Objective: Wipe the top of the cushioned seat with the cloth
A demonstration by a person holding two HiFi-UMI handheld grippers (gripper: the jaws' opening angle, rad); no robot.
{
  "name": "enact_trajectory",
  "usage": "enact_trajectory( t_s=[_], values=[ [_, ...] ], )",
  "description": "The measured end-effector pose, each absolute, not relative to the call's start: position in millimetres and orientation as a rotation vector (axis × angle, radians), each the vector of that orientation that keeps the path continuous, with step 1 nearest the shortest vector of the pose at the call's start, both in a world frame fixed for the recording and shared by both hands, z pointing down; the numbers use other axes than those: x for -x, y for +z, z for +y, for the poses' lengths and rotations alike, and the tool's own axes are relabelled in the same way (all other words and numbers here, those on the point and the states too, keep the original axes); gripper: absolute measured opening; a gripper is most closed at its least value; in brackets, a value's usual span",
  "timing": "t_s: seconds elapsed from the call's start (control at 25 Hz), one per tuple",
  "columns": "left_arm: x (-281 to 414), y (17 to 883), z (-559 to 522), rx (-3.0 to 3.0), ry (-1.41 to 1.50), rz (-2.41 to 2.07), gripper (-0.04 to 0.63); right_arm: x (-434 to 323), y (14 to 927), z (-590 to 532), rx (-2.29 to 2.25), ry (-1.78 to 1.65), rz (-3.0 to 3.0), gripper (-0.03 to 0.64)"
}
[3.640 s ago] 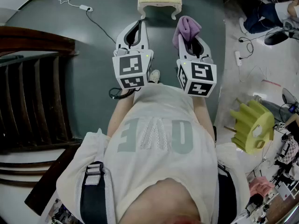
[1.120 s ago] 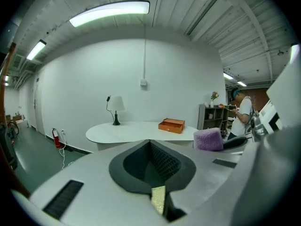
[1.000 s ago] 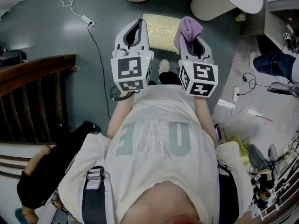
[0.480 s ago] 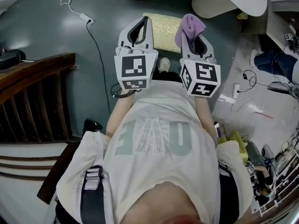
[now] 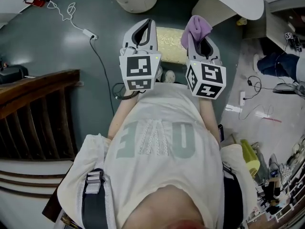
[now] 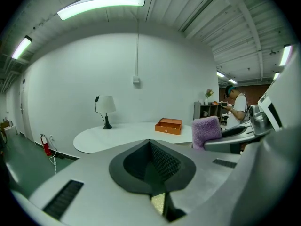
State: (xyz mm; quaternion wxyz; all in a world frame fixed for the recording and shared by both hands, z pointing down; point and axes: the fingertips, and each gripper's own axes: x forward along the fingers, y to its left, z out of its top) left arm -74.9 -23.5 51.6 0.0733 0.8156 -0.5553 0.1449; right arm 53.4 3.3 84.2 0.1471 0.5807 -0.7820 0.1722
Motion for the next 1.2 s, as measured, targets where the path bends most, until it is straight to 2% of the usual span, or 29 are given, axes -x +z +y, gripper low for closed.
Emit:
enact_trajectory(
  t_s=[0.36,0.6,0.84,1.2],
  values=[
    [77,64,-31,-2.443,0.444,-1.611,-0.008,-47,94,-6,-1.658,0.527,-2.244,0.091],
    [68,104,-52,-2.419,0.490,-1.569,-0.008,-40,127,-33,-1.579,0.594,-2.281,0.091],
    [69,188,-88,-2.401,0.471,-1.551,-0.008,-35,201,-70,-1.606,0.607,-2.283,0.091],
    [55,355,-88,-2.346,0.544,-1.499,-0.008,-53,377,-60,-1.551,0.771,-2.151,0.091]
  ],
)
